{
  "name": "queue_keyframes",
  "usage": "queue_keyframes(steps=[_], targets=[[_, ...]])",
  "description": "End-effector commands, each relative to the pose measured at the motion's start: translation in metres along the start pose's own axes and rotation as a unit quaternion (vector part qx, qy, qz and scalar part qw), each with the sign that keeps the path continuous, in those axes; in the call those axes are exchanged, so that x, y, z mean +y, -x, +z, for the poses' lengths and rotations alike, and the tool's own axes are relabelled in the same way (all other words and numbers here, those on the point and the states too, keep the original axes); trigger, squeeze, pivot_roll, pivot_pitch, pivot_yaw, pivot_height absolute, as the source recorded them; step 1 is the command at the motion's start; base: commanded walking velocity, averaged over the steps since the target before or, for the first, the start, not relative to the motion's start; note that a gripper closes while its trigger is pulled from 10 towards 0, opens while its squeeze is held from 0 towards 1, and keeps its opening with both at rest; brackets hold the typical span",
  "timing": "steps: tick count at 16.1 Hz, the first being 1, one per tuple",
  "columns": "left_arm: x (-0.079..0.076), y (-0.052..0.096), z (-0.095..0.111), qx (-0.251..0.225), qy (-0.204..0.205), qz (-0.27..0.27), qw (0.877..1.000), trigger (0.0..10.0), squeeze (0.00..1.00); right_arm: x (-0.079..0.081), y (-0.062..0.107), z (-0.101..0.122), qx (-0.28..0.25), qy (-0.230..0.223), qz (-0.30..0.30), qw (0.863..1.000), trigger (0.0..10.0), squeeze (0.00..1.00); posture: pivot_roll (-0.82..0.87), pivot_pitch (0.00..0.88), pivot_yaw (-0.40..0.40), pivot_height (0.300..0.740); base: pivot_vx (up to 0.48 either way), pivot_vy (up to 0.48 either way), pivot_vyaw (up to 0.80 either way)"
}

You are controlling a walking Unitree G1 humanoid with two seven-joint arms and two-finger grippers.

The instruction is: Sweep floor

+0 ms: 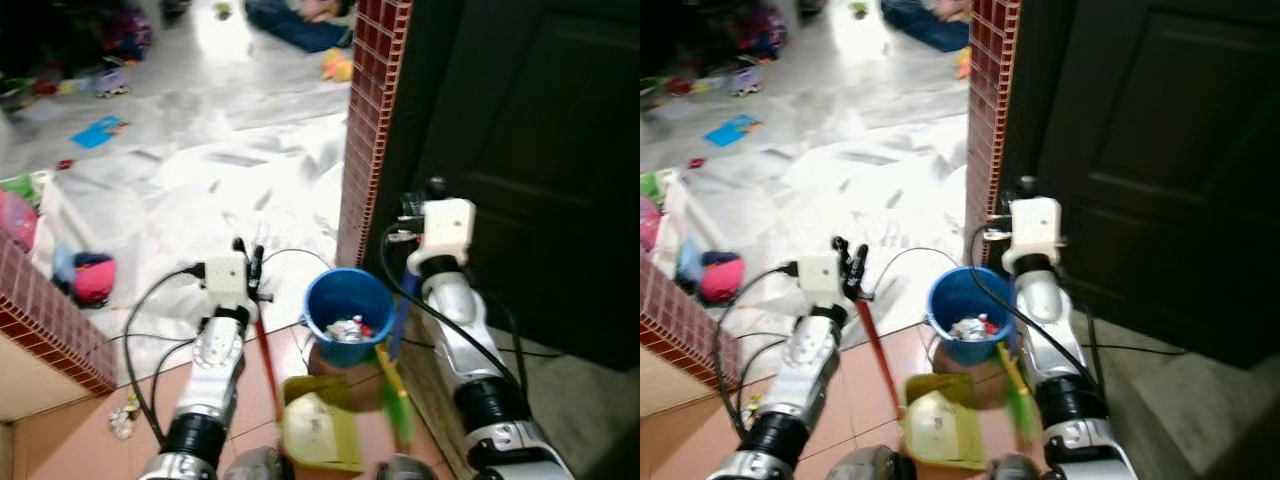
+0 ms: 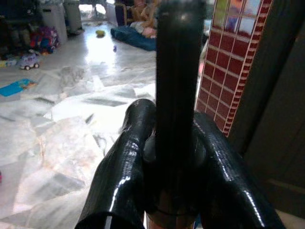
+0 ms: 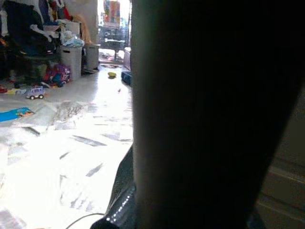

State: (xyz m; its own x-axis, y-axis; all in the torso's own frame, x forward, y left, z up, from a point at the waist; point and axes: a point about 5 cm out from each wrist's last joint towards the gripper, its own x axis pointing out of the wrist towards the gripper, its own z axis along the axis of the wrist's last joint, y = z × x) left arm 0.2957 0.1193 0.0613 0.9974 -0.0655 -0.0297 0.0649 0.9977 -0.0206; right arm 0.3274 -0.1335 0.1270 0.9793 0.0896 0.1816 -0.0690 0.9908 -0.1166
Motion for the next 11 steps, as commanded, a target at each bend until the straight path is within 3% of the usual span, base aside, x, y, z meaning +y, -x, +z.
queue_keyframes(steps=[1,2,5,7,9,11], targets=[[-0.001,-0.003,0.005,0.002,-0.012,0.004,1.000,10.0,0.00,-0.006,-0.005,0.009,-0.019,0.009,0.005,1.000,10.0,0.00,0.01,0.000,0.011,0.740,0.000,0.480,0.00],[0.000,-0.003,0.007,-0.001,-0.016,0.009,1.000,10.0,0.00,-0.005,-0.005,0.008,-0.018,0.010,0.015,1.000,10.0,0.00,0.02,0.000,0.008,0.740,0.000,0.480,0.00],[0.015,0.011,0.009,-0.006,-0.030,0.024,0.999,10.0,0.00,-0.001,0.009,-0.002,-0.008,0.009,0.020,1.000,10.0,0.00,0.01,0.000,0.024,0.740,0.000,0.000,0.00],[0.023,0.026,0.007,-0.004,-0.043,0.023,0.999,10.0,0.00,-0.006,0.022,-0.006,-0.006,0.017,0.020,1.000,10.0,0.00,0.03,0.000,0.024,0.740,0.000,0.000,0.00],[0.033,0.050,0.006,-0.001,-0.053,0.028,0.998,10.0,0.00,-0.014,0.042,-0.020,0.023,0.020,0.016,0.999,10.0,0.00,0.04,0.000,0.023,0.740,0.000,0.000,0.00],[0.036,0.058,0.002,0.010,-0.058,0.034,0.998,10.0,0.00,-0.010,0.048,-0.022,0.024,0.025,0.029,0.999,10.0,0.00,0.05,0.000,0.022,0.740,0.000,0.000,0.39]])
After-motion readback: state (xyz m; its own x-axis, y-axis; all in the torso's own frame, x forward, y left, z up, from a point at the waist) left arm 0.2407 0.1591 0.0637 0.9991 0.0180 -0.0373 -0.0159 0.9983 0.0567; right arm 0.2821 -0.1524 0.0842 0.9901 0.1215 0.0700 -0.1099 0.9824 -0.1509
